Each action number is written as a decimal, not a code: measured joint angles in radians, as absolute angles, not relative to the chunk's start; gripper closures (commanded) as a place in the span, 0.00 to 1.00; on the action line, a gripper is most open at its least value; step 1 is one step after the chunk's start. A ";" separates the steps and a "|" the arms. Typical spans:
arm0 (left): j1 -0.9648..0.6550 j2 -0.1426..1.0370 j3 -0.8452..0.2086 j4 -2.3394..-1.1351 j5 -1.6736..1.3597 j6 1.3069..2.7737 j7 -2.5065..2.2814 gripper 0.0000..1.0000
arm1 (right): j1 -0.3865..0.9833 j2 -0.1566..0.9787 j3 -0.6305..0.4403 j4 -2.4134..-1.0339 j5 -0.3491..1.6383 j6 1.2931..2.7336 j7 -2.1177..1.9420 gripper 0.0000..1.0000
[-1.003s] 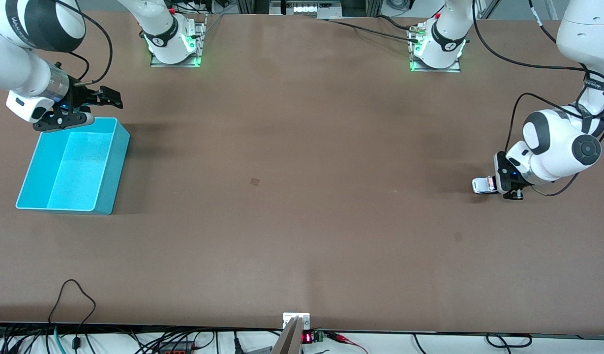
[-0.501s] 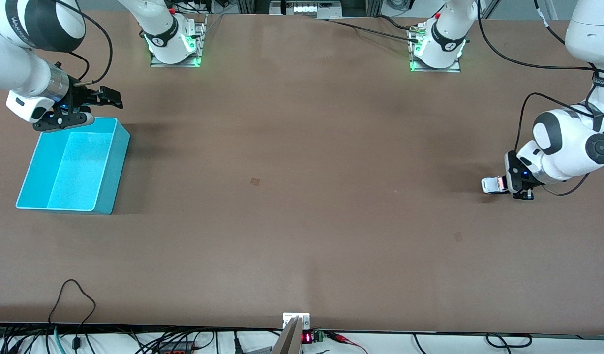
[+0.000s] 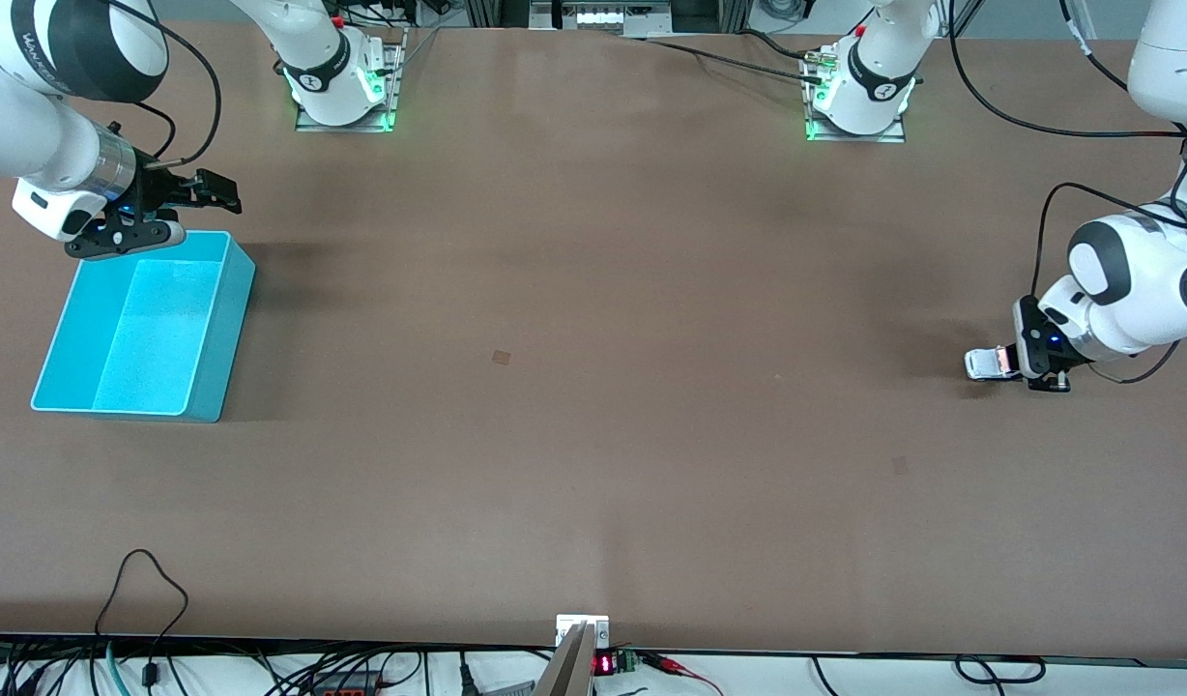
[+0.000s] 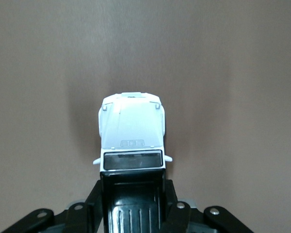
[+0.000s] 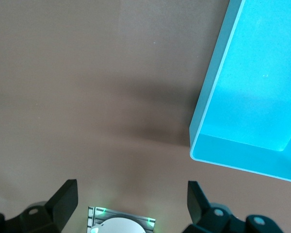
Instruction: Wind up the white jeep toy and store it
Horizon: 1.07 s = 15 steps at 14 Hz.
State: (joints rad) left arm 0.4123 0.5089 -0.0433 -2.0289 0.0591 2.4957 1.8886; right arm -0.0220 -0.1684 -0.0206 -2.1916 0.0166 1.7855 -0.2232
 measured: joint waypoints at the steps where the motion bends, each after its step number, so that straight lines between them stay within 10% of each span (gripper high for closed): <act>1: 0.420 0.512 -0.043 -2.025 0.059 2.496 1.897 0.81 | -0.022 -0.168 -0.021 -2.192 0.017 1.785 -0.223 0.00; 6: 0.455 0.524 -0.044 -2.004 0.059 2.496 1.939 0.78 | -0.022 -0.168 -0.021 -2.192 0.017 1.785 -0.223 0.00; 7: 0.459 0.525 -0.044 -2.002 0.059 2.497 1.947 0.63 | -0.022 -0.168 -0.021 -2.192 0.017 1.785 -0.223 0.00; 9: 0.462 0.526 -0.044 -1.999 0.059 2.496 1.954 0.00 | -0.022 -0.168 -0.021 -2.192 0.017 1.785 -0.223 0.00; 15: 0.475 0.500 -0.120 -1.971 0.059 2.378 1.968 0.00 | -0.022 -0.168 -0.021 -2.192 0.017 1.785 -0.223 0.00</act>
State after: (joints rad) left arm 0.4749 0.5003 -0.1199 -1.9715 0.0591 2.3784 1.9683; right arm -0.0220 -0.1683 -0.0206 -2.1917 0.0166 1.7850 -0.2232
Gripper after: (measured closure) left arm 0.000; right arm 0.000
